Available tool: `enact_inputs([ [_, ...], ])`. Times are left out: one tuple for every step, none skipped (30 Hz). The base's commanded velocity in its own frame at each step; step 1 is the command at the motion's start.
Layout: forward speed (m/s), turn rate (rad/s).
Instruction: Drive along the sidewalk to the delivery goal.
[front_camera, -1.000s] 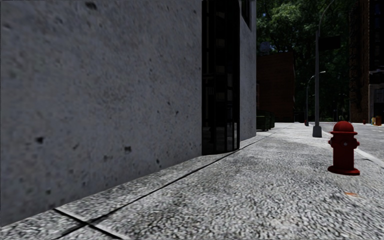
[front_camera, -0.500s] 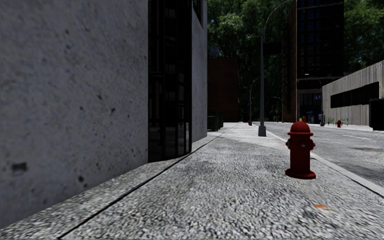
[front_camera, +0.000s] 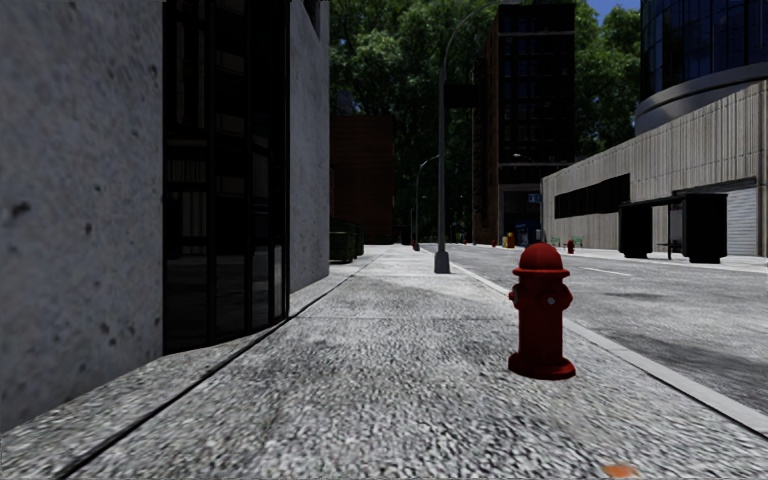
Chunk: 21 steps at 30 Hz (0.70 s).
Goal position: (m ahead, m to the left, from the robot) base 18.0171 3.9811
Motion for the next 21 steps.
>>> enact_inputs([
  [1.33,0.00],
  [1.33,0.00],
  [1.33,0.00],
  [1.33,0.00],
  [1.33,0.00],
  [1.34,0.00],
  [1.34,0.00],
  [1.34,0.00],
  [1.34,0.02],
  [1.34,0.07],
  [2.00,0.04],
  [2.00,0.04],
  [2.00,0.00],
  [2.00,0.00],
  [2.00,0.00],
  [2.00,0.00],
  [2.00,0.00],
  [2.00,0.00],
  [2.00,0.00],
  [2.00,0.00],
  [2.00,0.00],
])
